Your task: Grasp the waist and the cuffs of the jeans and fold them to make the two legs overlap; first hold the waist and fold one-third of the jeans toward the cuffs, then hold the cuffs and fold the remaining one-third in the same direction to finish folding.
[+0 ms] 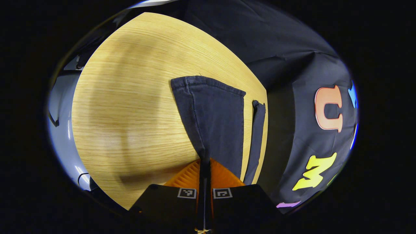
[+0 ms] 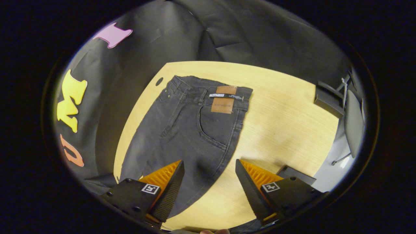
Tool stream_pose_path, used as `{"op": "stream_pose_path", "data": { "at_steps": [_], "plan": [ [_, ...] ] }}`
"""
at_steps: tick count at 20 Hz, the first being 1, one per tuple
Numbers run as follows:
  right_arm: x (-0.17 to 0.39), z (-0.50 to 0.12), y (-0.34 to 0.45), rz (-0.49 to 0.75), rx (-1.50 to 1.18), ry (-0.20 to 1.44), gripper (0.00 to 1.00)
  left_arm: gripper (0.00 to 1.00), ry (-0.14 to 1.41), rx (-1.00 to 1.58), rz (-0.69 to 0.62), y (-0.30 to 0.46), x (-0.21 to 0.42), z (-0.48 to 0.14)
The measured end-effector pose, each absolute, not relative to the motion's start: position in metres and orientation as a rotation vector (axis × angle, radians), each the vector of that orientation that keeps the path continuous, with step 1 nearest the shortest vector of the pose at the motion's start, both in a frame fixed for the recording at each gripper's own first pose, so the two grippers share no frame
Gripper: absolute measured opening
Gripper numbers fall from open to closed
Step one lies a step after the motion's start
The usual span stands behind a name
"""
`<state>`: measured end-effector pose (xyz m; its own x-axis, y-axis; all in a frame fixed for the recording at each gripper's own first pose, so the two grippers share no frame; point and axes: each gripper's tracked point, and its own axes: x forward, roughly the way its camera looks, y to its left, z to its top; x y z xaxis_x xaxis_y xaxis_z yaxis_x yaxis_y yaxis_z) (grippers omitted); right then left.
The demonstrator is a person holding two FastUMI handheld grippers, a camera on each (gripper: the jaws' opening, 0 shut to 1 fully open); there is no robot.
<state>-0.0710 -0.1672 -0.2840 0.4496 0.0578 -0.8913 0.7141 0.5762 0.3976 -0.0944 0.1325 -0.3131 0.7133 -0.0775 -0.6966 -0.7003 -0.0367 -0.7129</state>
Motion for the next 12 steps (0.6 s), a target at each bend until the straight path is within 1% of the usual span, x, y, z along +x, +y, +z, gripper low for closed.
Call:
{"op": "stream_pose_path", "data": {
  "at_steps": [2,5,6,7,8,9,10,12],
  "plan": [
    [-0.065,-0.289,-0.161,-0.464,0.935,1.051,0.98,0.05,0.660,-1.549,0.565,0.133,-0.094,-0.314],
    [-0.050,-0.290,-0.162,-0.459,0.987,1.002,0.96,0.05,0.663,-1.542,0.566,0.133,-0.095,-0.314],
    [-0.045,-0.290,-0.163,-0.460,1.006,0.983,0.89,0.05,0.665,-1.541,0.565,0.133,-0.094,-0.314],
    [-0.041,-0.292,-0.162,-0.454,1.024,0.963,0.93,0.05,0.668,-1.538,0.563,0.133,-0.094,-0.314],
    [-0.038,-0.294,-0.163,-0.454,1.037,0.952,0.83,0.05,0.669,-1.536,0.562,0.133,-0.095,-0.314],
    [-0.036,-0.297,-0.164,-0.448,1.047,0.931,0.77,0.05,0.671,-1.538,0.562,0.133,-0.095,-0.315],
    [-0.036,-0.305,-0.166,-0.454,1.031,0.944,0.73,0.05,0.672,-1.540,0.561,0.133,-0.094,-0.315],
    [-0.044,-0.304,-0.177,-0.473,1.073,0.927,0.32,0.05,0.674,-1.534,0.556,0.134,-0.093,-0.314]
  ]
}}
